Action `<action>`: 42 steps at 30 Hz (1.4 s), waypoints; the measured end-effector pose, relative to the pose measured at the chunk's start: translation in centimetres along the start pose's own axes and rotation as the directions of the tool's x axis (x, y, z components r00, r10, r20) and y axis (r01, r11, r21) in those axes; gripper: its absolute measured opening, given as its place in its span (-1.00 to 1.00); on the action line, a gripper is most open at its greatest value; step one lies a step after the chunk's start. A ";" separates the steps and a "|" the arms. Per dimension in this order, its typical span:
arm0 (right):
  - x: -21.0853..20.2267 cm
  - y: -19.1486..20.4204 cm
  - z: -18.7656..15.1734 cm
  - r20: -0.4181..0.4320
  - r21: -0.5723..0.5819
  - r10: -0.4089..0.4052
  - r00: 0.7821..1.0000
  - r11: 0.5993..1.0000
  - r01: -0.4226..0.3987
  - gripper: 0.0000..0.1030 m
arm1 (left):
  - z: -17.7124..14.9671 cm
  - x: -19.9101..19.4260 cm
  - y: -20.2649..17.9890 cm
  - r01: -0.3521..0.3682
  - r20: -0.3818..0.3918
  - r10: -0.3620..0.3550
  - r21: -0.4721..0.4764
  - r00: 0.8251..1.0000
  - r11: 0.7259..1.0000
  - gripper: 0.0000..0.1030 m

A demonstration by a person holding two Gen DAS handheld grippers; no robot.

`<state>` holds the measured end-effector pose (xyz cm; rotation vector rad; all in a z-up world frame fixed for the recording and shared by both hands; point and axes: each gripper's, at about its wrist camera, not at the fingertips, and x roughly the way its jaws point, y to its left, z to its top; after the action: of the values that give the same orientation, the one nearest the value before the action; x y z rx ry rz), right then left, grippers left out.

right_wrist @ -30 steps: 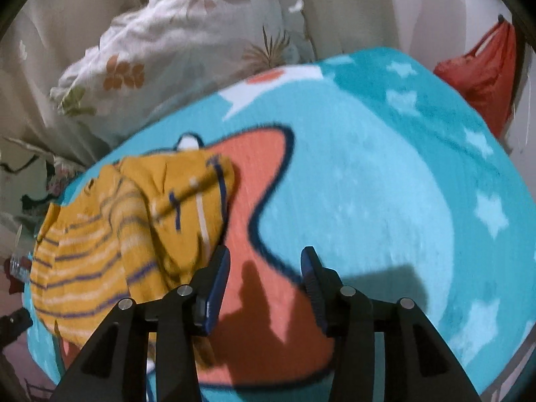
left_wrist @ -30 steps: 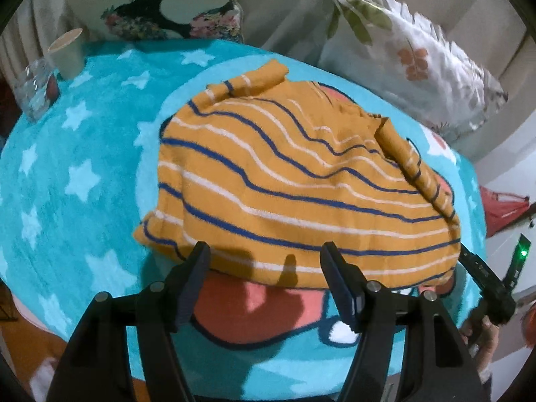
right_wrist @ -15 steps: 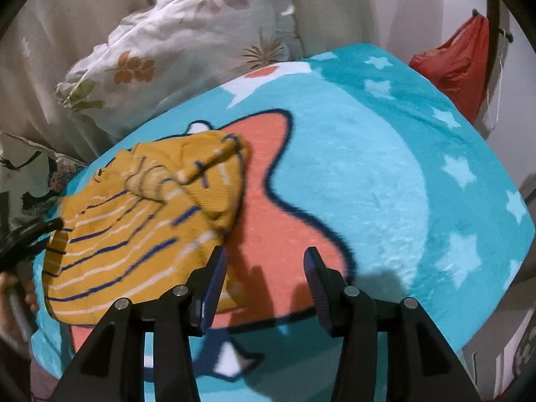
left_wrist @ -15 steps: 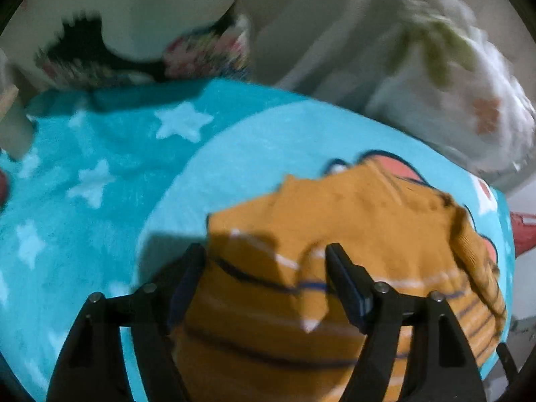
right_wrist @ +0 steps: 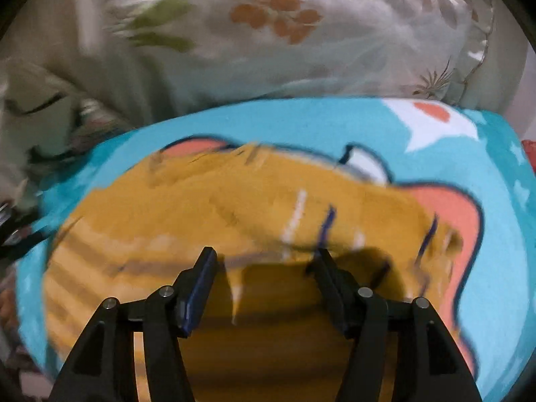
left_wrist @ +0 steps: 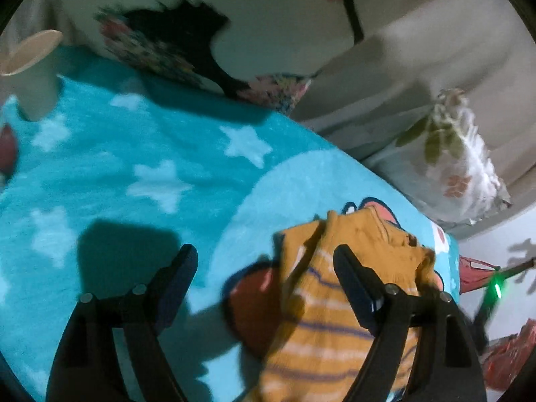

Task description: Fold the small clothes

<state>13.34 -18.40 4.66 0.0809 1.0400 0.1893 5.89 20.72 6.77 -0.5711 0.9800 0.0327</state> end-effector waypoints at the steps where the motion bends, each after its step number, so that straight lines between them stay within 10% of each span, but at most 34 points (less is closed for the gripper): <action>1: 0.6 -0.9 0.9 0.010 0.014 -0.052 0.999 0.999 0.052 0.25 | -0.3 -0.8 0.5 -0.002 0.006 0.002 -0.001 1.000 1.000 0.59; 4: 1.5 -3.9 2.5 -0.020 0.100 -0.171 0.985 0.980 0.172 0.25 | -1.4 -2.1 2.3 -0.029 0.010 0.029 -0.009 1.000 1.000 0.59; 7: -1.4 -3.8 2.6 0.006 0.160 -0.107 0.994 0.982 0.105 0.26 | -2.8 -2.7 4.4 -0.073 0.014 0.073 -0.023 0.997 0.997 0.60; 15: -5.3 10.6 -0.2 0.001 -0.166 0.103 0.995 0.981 -0.101 0.40 | -6.5 -1.5 7.0 -0.001 -0.060 -0.007 -0.126 0.998 0.992 0.59; 22: -1.1 19.3 -3.5 -0.177 -0.272 0.204 0.963 0.930 -0.247 0.40 | -9.2 1.0 2.0 0.096 -0.140 -0.094 0.007 0.986 0.995 0.60; 26: 0.0 21.2 -4.0 -0.229 -0.280 0.196 0.954 0.925 -0.257 0.42 | -10.4 2.1 1.7 0.219 -0.227 -0.230 -0.073 0.946 0.973 -0.05; 28: 0.7 21.8 -3.5 -0.243 -0.275 0.190 0.951 0.927 -0.256 0.55 | -11.0 1.7 1.6 0.225 -0.221 -0.233 -0.061 0.947 0.972 -0.06; 36: 2.7 26.2 -4.5 -0.228 -0.395 0.020 0.973 0.912 -0.111 0.74 | -11.2 -1.4 4.4 0.220 -0.191 -0.236 -0.103 0.953 0.970 -0.02; 42: 4.0 29.3 -7.7 -0.073 -0.556 -0.183 0.980 0.823 0.112 0.75 | -12.2 -3.7 9.2 0.164 -0.159 -0.202 -0.222 0.966 0.961 0.08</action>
<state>5.25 10.90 1.98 -0.5447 1.0751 0.3505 -8.25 23.67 0.47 -0.8672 1.1035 -0.0857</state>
